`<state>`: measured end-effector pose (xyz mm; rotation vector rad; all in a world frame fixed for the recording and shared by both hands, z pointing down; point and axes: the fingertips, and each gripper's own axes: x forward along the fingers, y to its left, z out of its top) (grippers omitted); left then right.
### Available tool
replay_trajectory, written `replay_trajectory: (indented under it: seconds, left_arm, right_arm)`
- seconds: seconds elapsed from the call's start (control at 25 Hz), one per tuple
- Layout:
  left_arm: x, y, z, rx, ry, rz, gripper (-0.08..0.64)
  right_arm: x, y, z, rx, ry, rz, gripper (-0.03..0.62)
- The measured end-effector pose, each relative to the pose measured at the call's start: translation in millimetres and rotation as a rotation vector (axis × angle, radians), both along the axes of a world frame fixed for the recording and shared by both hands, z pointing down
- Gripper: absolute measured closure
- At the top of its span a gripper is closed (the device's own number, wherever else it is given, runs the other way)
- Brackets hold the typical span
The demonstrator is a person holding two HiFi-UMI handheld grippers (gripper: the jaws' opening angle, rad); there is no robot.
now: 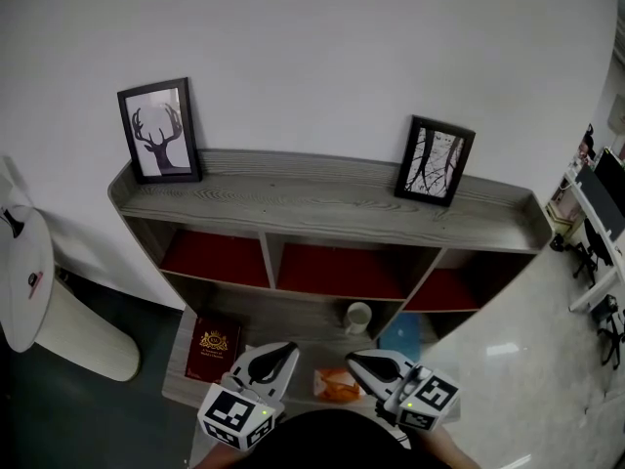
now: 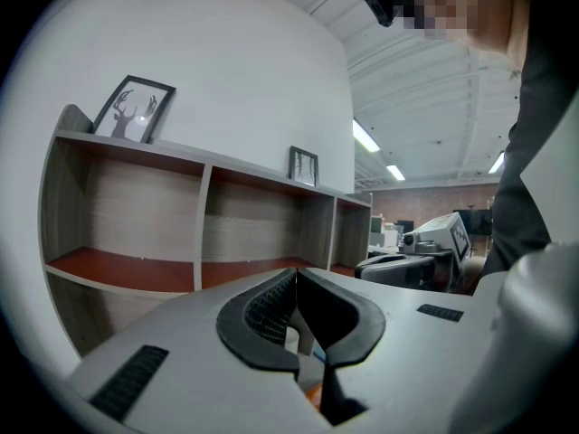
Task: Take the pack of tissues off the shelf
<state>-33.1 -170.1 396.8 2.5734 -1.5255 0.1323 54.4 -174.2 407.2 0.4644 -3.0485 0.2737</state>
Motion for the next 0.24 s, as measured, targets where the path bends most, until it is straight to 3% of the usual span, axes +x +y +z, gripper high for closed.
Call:
replay_trajectory:
  seconds: [0.24]
  left_arm:
    - [3.9, 1.3, 2.2, -0.006, 0.001, 0.005, 0.543]
  right_arm:
    - [2.7, 1.9, 2.2, 0.005, 0.01, -0.001, 0.575]
